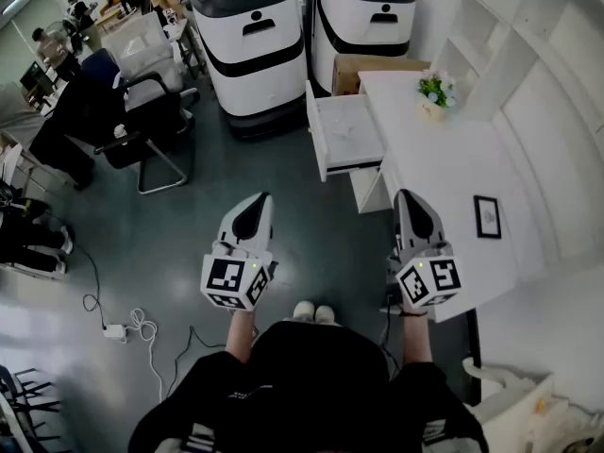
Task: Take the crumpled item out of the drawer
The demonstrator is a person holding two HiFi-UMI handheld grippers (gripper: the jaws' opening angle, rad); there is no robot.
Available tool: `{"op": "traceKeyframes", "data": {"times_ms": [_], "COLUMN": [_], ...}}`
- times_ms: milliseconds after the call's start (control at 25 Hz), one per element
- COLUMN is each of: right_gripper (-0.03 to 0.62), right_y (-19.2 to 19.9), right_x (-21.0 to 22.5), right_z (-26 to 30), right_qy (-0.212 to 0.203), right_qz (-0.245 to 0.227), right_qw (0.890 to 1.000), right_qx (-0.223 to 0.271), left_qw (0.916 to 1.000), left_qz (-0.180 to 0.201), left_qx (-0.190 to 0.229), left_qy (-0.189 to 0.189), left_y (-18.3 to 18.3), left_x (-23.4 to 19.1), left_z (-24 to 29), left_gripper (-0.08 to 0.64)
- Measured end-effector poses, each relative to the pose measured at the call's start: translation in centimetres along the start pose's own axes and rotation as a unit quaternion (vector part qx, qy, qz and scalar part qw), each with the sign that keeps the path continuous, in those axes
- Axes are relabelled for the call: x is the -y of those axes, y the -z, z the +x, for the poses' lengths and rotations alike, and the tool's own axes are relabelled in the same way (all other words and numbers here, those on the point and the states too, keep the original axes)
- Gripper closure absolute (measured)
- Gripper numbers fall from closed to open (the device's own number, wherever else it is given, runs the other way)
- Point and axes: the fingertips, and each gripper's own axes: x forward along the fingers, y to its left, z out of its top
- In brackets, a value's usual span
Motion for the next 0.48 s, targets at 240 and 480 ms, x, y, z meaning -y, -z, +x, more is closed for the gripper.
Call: {"op": "traceKeyframes", "data": {"times_ms": [240, 480], "right_gripper": [0.600, 0.600], "right_y": [-0.18, -0.30], "right_x": [0.38, 1.02], "right_z": [0.09, -0.08], "right_qy": [0.001, -0.003], "right_qz": [-0.002, 0.004], "right_qw": [1.000, 1.000], "right_qx": [0.000, 0.005], "left_qw": [1.0000, 1.0000], "left_qz": [0.002, 0.002], "left_qx": [0.001, 0.003], "left_qy": [-0.001, 0.001], "left_y": [-0.22, -0.23], "left_x": [-0.02, 0.49], "left_z": [0.33, 0.81], "left_gripper": [0.563, 0.563]}}
